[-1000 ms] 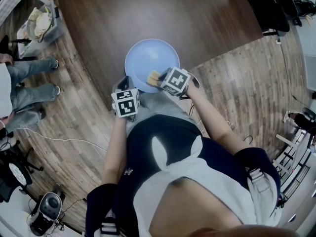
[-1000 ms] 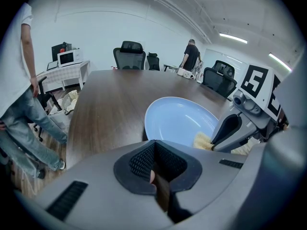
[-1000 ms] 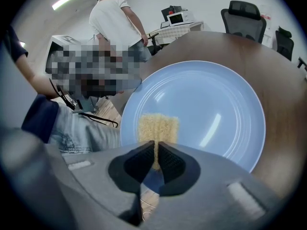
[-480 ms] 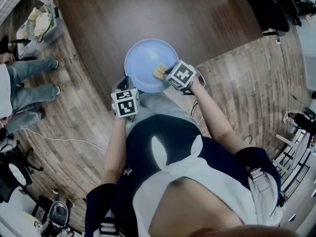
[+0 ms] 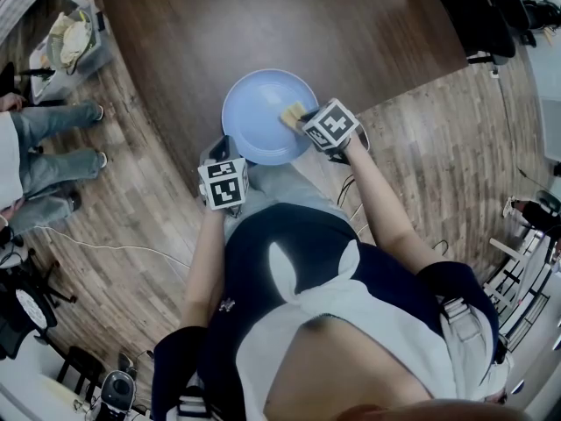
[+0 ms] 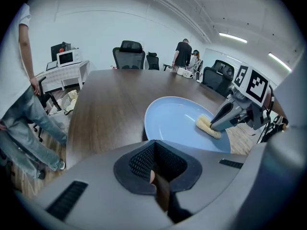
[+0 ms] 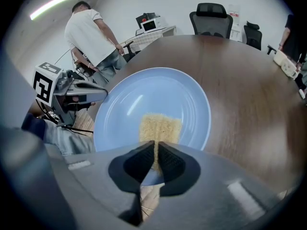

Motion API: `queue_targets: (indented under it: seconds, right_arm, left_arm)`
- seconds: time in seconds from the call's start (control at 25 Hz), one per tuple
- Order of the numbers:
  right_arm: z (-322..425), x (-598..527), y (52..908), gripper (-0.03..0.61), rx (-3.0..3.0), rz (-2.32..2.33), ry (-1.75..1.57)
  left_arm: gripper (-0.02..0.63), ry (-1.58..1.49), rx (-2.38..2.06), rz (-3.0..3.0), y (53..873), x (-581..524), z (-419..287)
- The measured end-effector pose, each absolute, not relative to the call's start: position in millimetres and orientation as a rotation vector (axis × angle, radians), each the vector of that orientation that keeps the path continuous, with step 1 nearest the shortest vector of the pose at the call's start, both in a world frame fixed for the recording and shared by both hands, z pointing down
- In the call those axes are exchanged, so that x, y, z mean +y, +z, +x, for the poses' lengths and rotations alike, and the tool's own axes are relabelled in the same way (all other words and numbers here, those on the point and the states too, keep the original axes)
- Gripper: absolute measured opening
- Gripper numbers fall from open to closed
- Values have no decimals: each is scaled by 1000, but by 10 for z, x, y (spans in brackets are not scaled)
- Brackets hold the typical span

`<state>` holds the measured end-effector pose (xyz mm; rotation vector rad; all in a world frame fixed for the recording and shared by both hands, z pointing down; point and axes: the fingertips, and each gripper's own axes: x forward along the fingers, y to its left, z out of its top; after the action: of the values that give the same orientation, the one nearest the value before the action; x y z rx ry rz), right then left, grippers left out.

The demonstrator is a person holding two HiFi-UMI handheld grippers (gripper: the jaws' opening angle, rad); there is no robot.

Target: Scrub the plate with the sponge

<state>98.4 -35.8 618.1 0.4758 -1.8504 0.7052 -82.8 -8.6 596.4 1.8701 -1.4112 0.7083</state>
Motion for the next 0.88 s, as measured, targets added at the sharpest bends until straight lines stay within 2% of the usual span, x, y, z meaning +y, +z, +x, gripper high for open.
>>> queue_targets:
  seconds: [0.68,0.88]
  right_arm:
    - [1066,-870,6099,26,-1952,825,765]
    - [969,-863,5979,75,-2042,871,774]
  left_arm:
    - [3,721,-1378,1854,5932,-82,-769]
    - [3,734,-1407,1844,5918,-94,-850]
